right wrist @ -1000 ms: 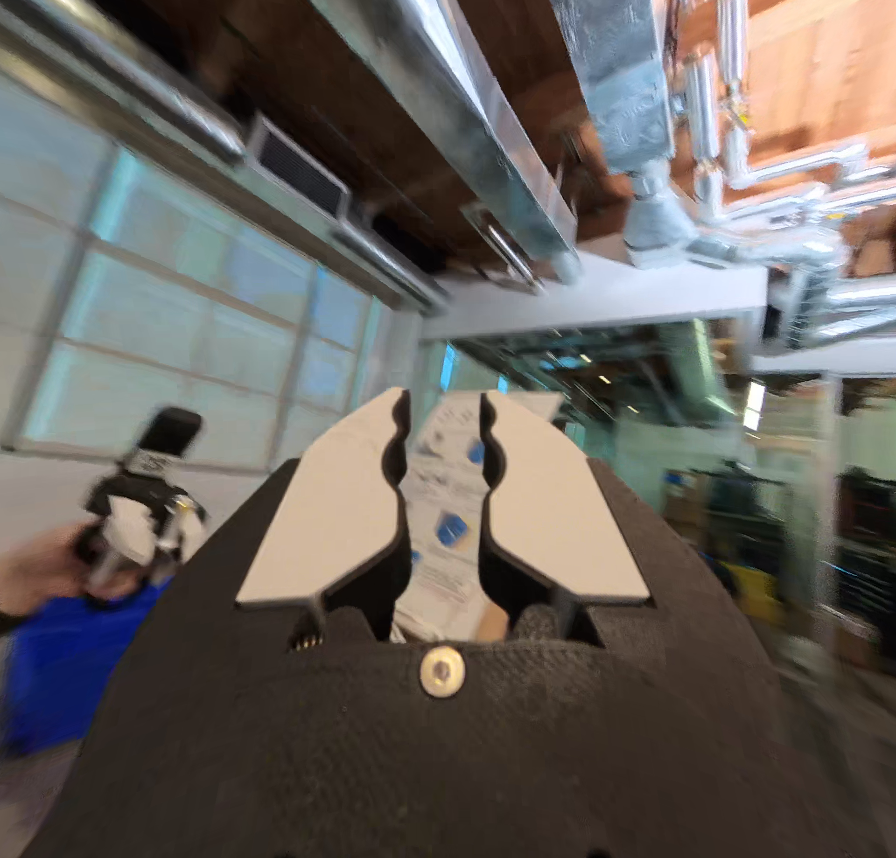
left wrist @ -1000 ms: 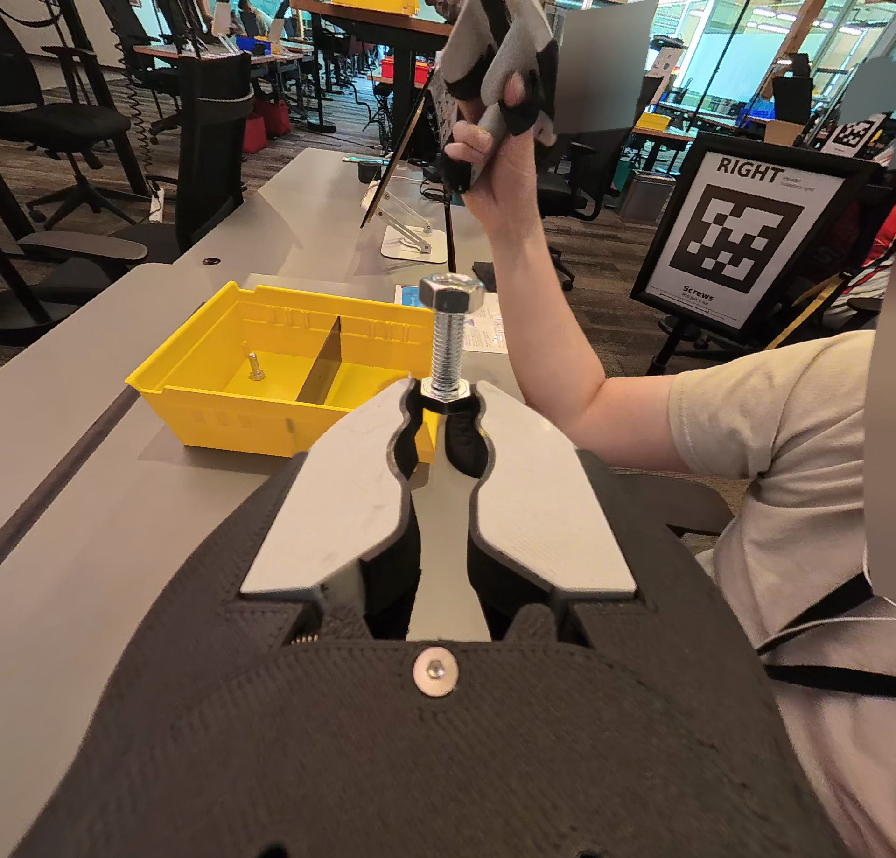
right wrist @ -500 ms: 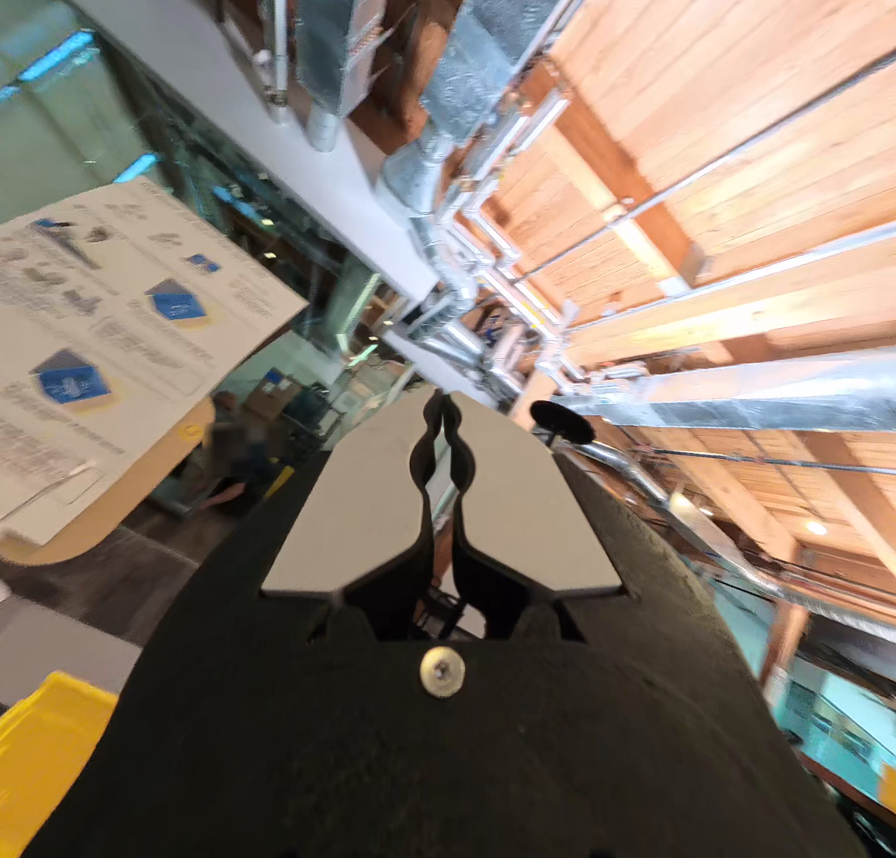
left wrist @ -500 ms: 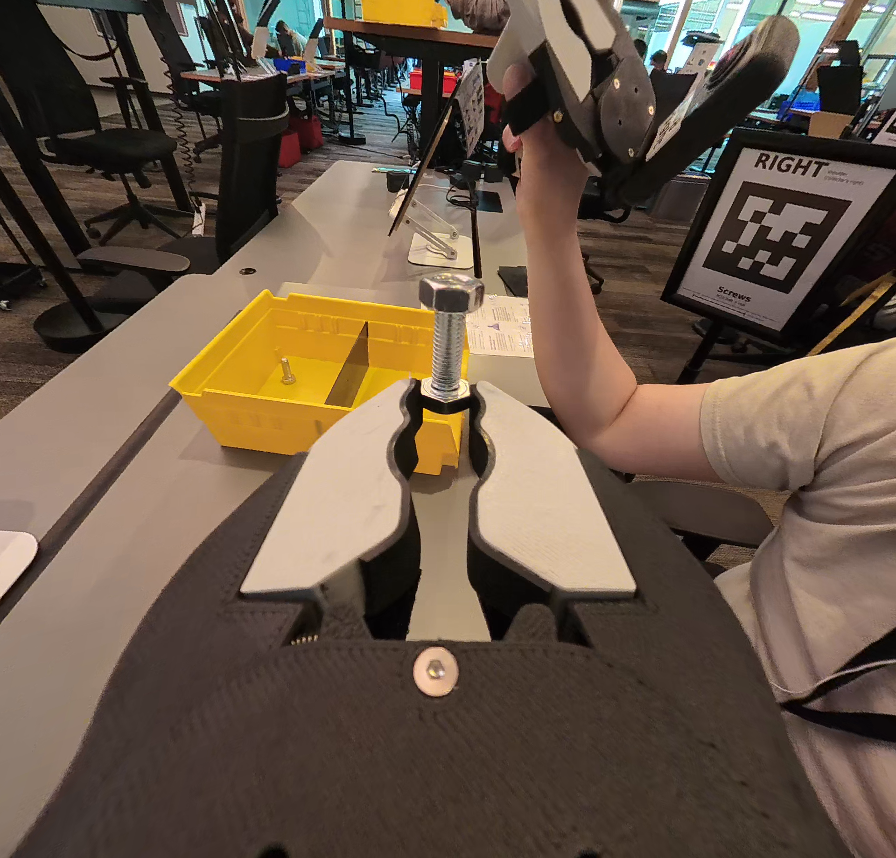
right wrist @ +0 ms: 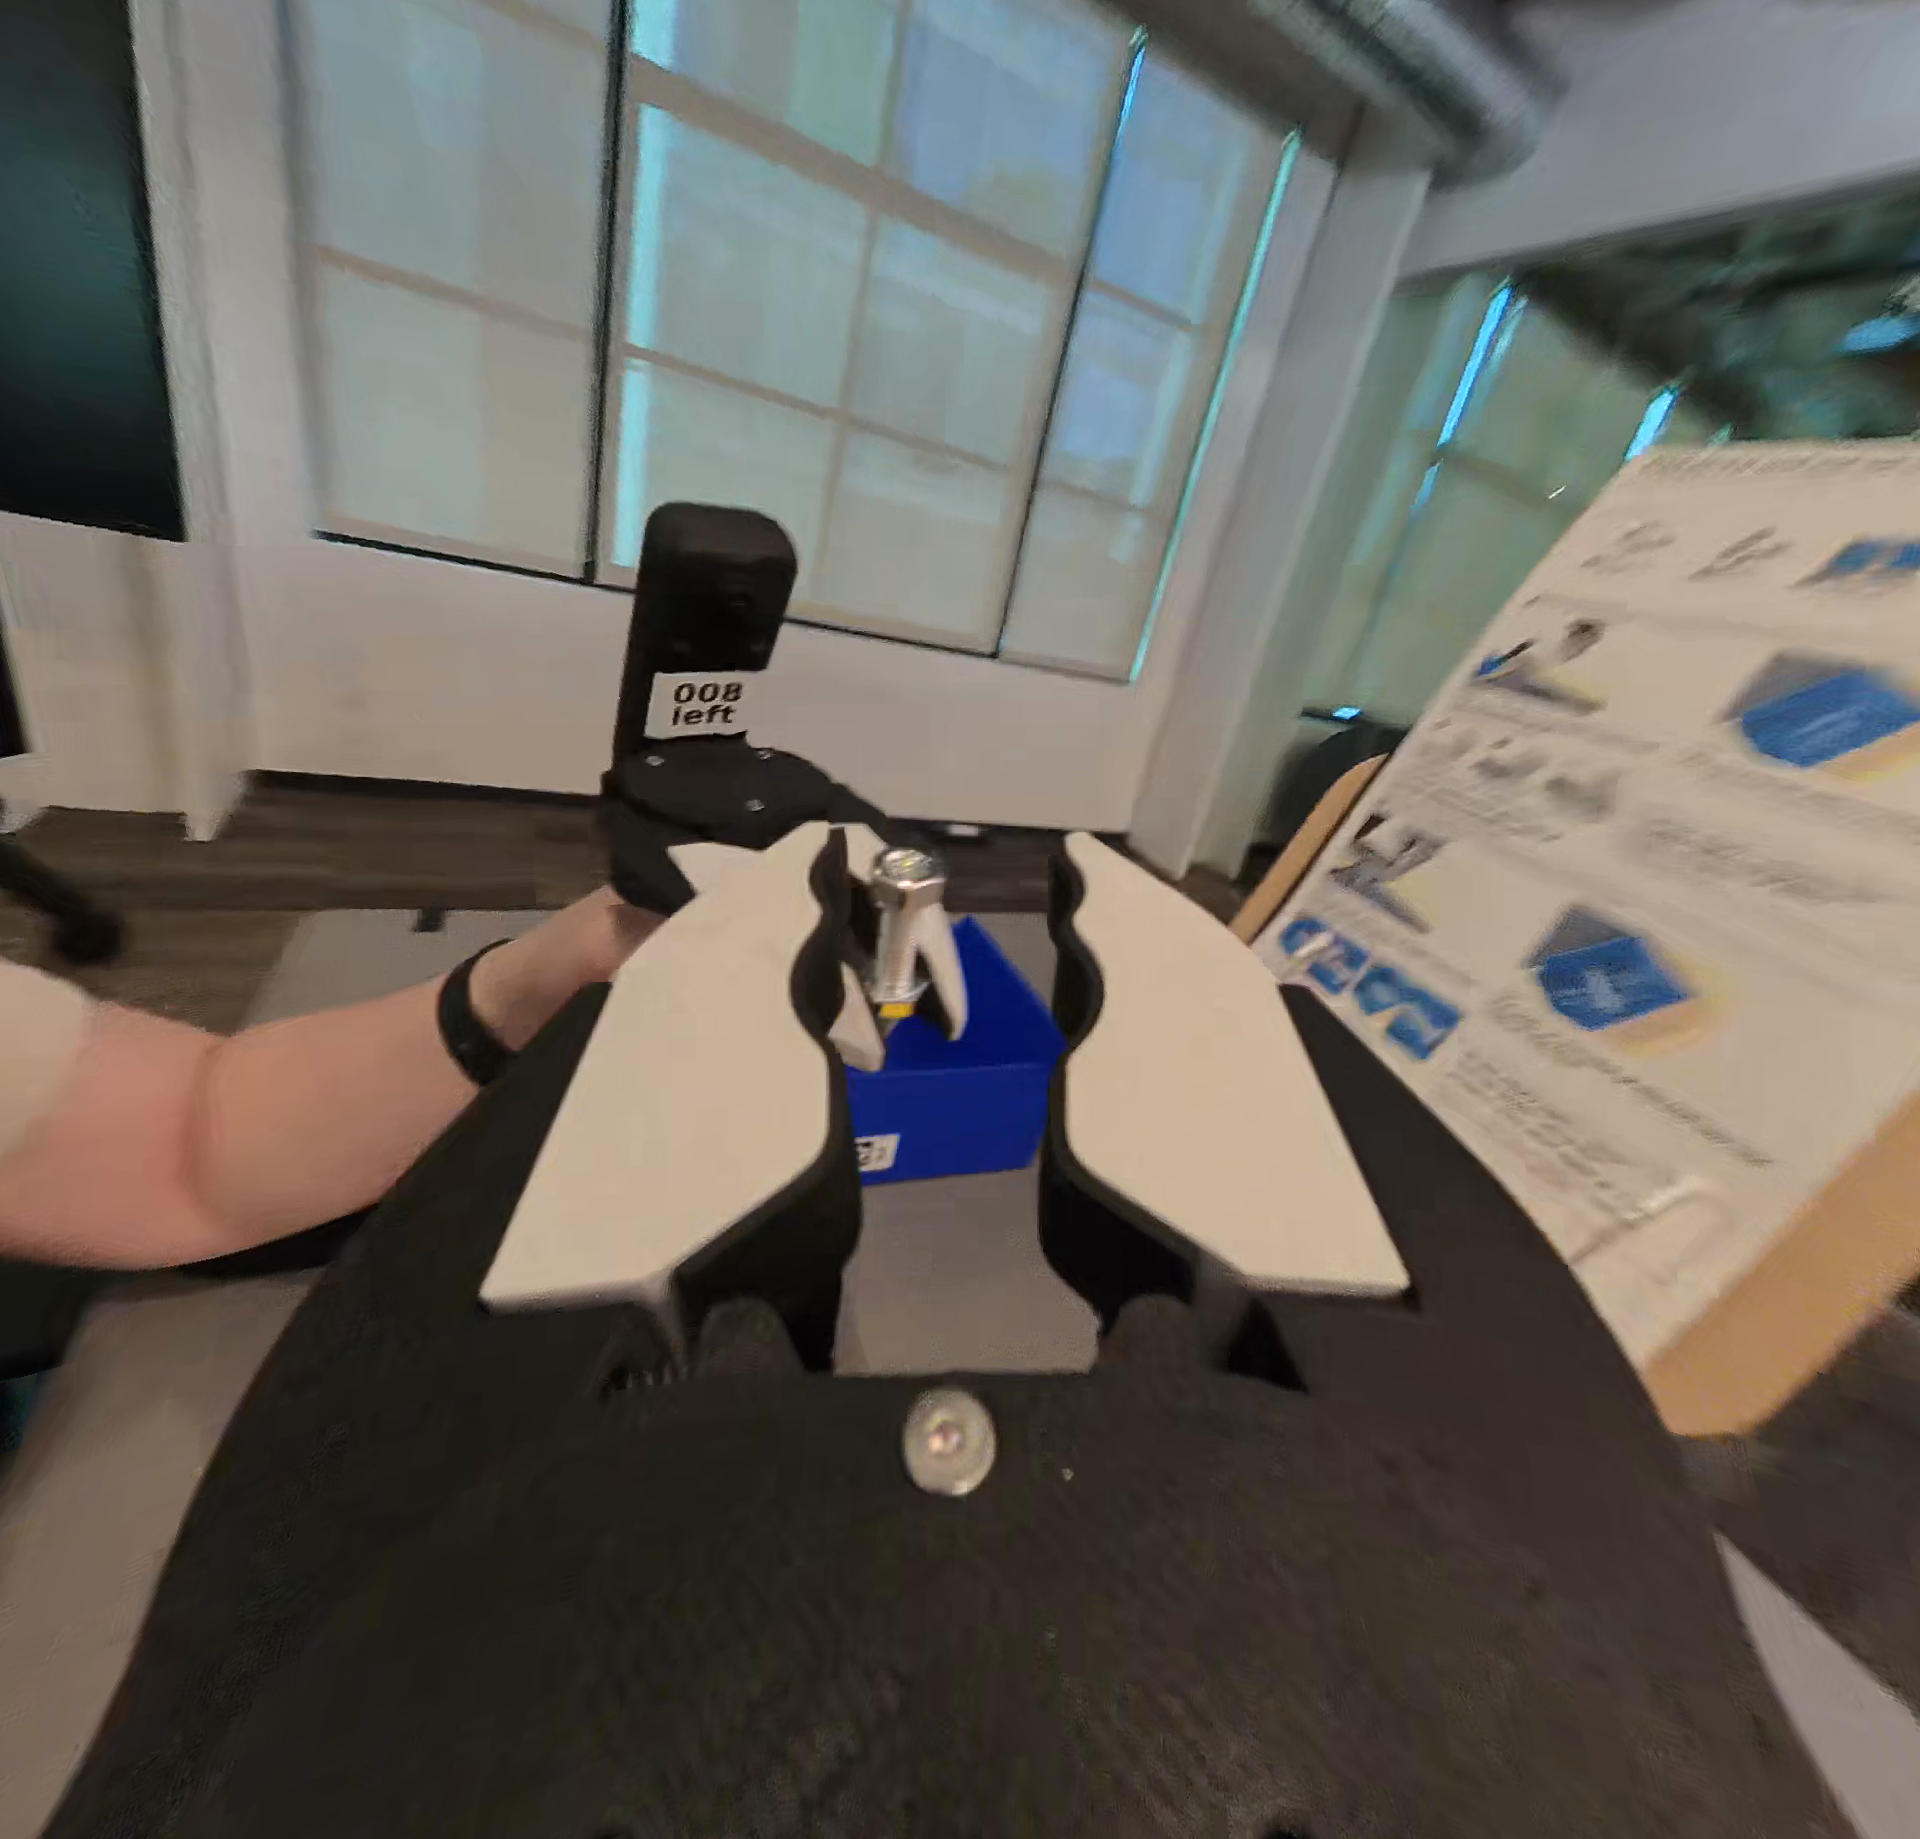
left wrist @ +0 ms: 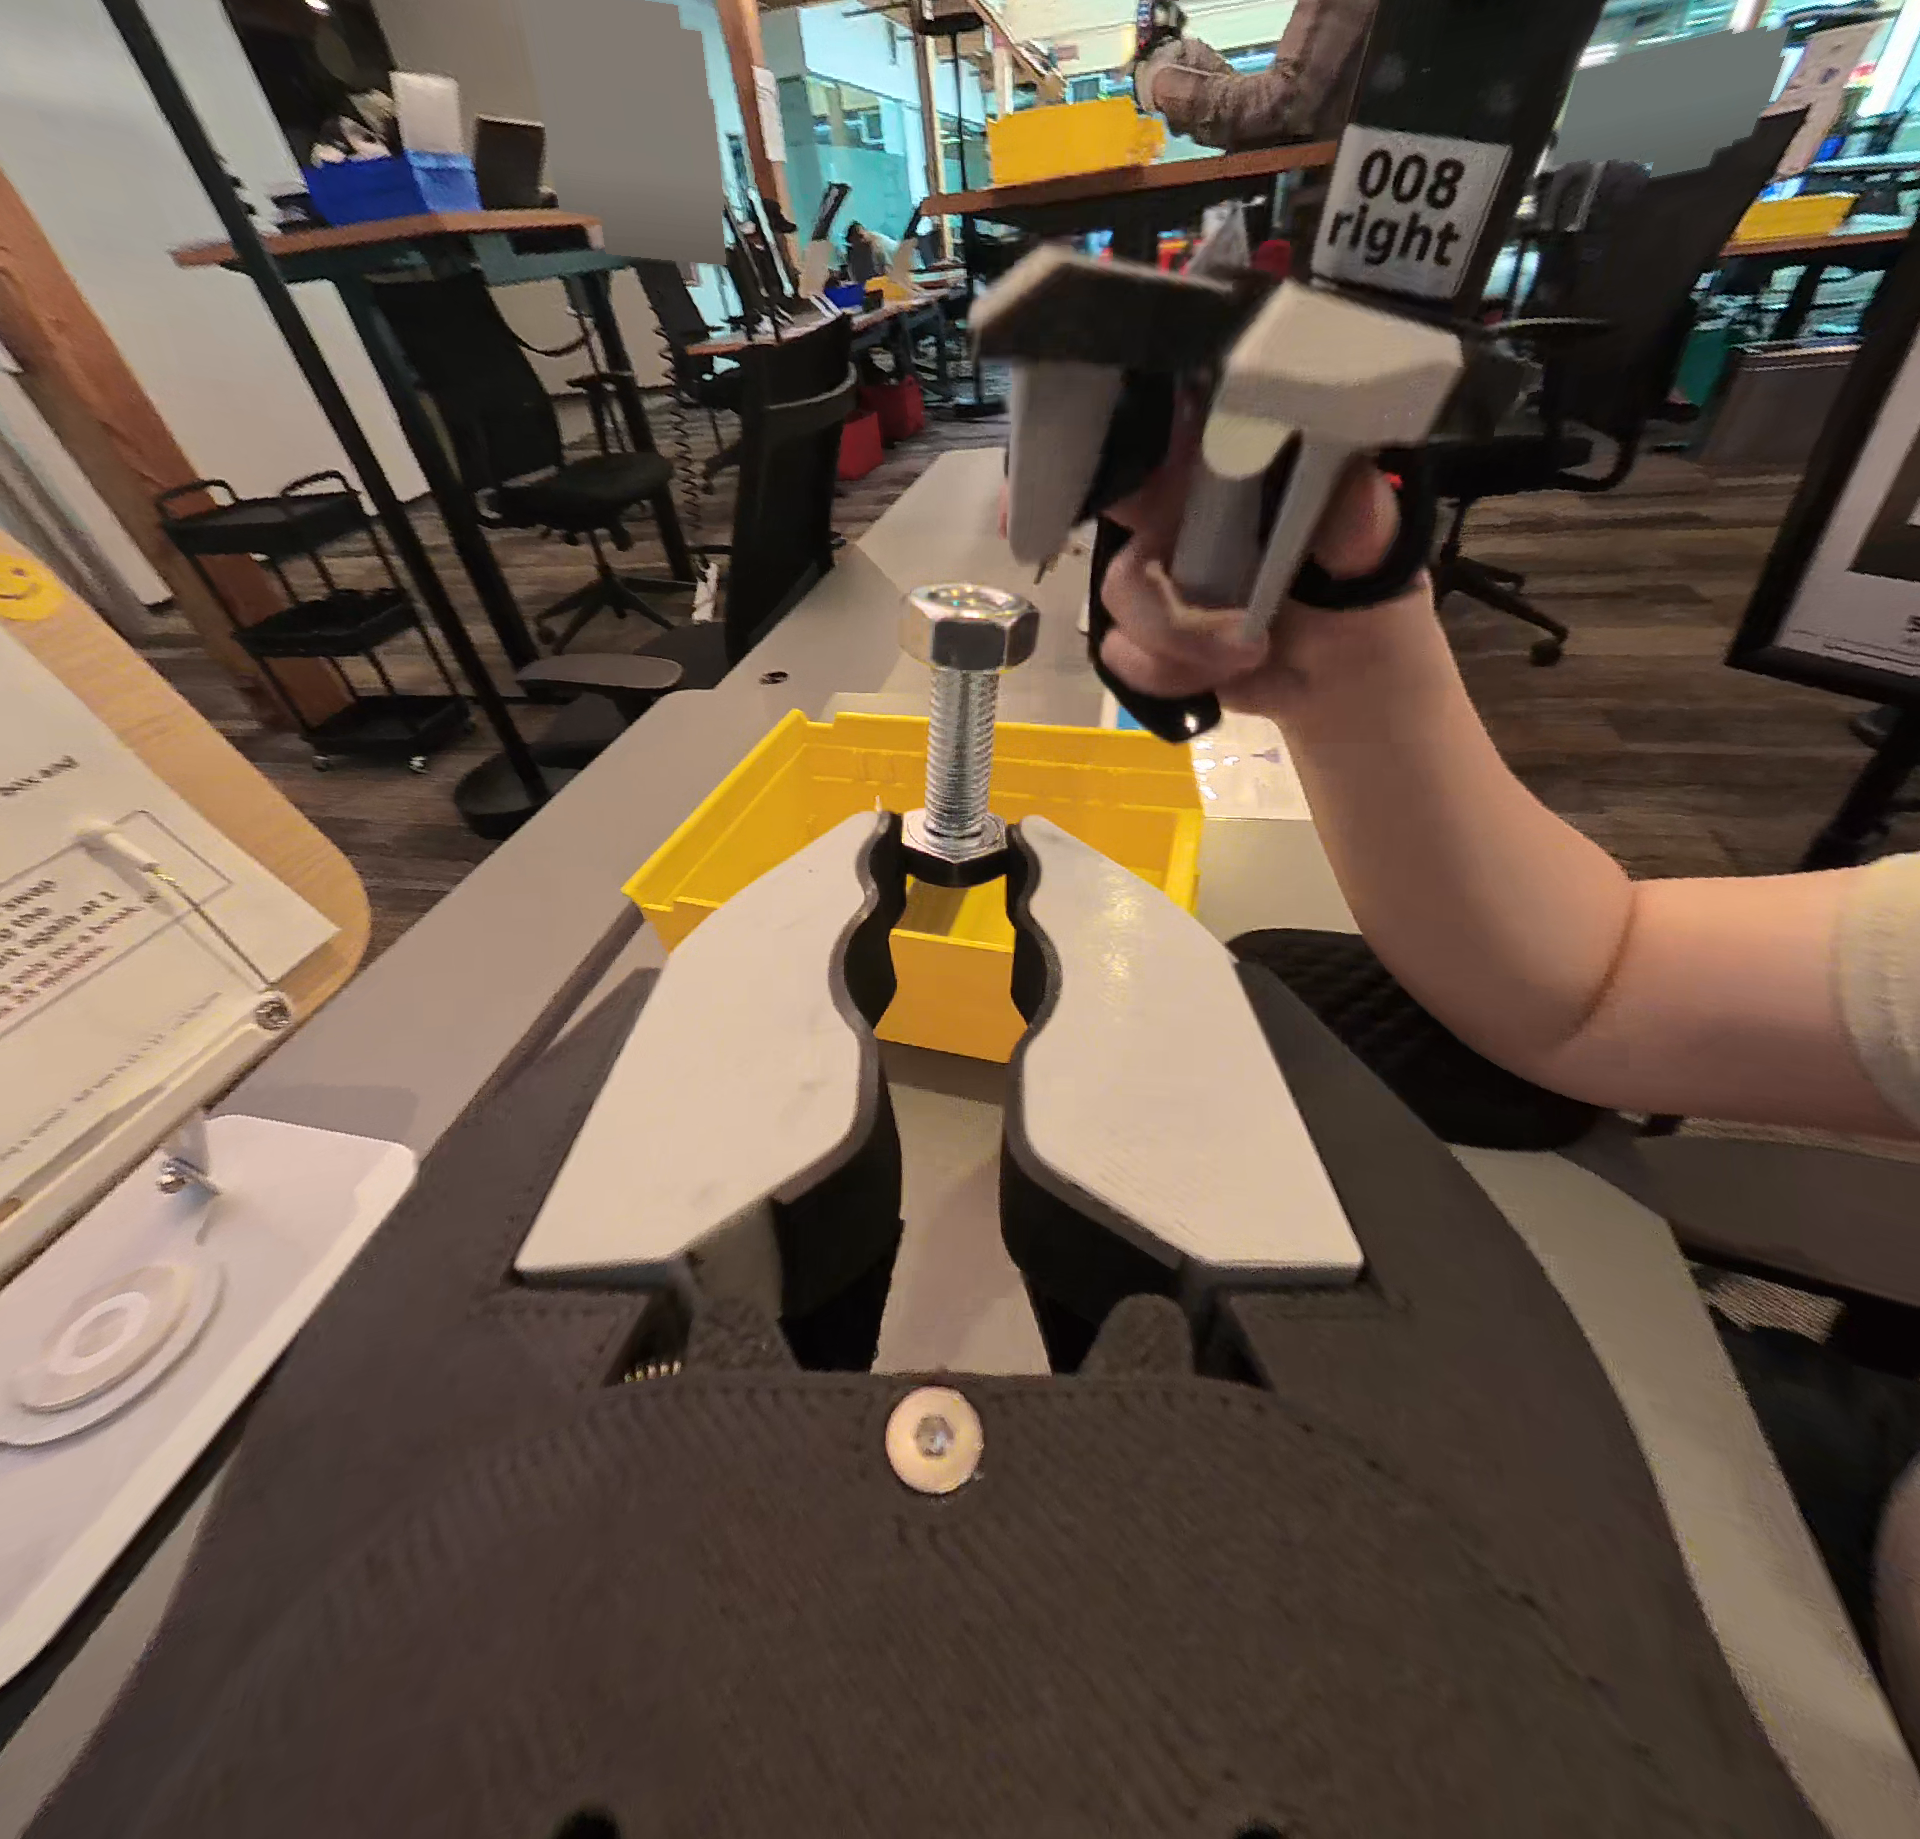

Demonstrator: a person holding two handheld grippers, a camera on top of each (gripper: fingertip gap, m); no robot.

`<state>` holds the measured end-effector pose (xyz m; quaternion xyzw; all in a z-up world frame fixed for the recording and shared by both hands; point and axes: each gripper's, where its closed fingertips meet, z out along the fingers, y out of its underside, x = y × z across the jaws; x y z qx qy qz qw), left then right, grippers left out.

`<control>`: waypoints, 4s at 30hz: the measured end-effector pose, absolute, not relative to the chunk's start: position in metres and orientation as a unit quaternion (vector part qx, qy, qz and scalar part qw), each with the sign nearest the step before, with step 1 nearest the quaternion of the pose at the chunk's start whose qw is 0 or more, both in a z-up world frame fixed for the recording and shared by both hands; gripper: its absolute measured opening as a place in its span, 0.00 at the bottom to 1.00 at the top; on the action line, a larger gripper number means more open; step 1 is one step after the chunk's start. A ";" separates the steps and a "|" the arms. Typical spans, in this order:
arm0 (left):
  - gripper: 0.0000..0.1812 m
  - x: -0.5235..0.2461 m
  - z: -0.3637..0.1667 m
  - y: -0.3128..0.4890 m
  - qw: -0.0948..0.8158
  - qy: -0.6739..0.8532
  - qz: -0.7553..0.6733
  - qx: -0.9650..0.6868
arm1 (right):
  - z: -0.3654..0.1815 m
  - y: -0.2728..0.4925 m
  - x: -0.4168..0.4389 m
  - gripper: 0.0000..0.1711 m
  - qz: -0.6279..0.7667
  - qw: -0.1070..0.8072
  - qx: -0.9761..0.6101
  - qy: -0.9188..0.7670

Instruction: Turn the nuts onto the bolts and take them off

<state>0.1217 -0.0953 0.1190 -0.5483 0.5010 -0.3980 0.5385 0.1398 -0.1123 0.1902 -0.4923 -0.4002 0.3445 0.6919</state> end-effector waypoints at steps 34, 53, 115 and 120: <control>0.10 0.123 0.125 -0.105 0.548 0.509 -0.394 -0.534 | 0.169 -0.106 0.115 0.12 0.336 0.680 -0.488 -0.432; 0.10 0.122 0.128 -0.111 0.534 0.512 -0.417 -0.529 | 0.177 -0.117 0.118 0.12 0.385 0.672 -0.464 -0.429; 0.10 0.128 0.121 -0.135 0.453 0.544 -0.477 -0.521 | 0.175 -0.133 0.110 0.11 0.509 0.599 -0.431 -0.442; 0.10 0.127 0.122 -0.133 0.455 0.540 -0.477 -0.523 | 0.177 -0.132 0.112 0.11 0.504 0.605 -0.431 -0.441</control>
